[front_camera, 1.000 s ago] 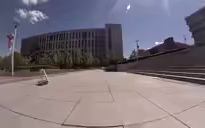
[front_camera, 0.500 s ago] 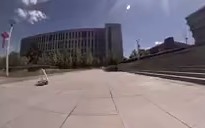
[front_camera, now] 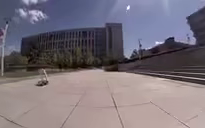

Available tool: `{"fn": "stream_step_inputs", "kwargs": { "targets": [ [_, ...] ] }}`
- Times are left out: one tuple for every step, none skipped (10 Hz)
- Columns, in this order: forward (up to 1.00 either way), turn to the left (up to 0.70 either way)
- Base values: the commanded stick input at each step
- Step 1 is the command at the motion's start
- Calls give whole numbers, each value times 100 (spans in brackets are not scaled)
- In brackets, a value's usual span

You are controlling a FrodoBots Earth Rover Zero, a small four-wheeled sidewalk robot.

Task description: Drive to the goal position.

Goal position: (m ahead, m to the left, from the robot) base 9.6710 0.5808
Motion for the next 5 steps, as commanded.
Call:
{"fn": "stream_step_inputs", "kwargs": {
  "targets": [
    [100, 0],
    [100, 0],
    [100, 0],
    [100, 0],
    [100, 0]
  ]
}}
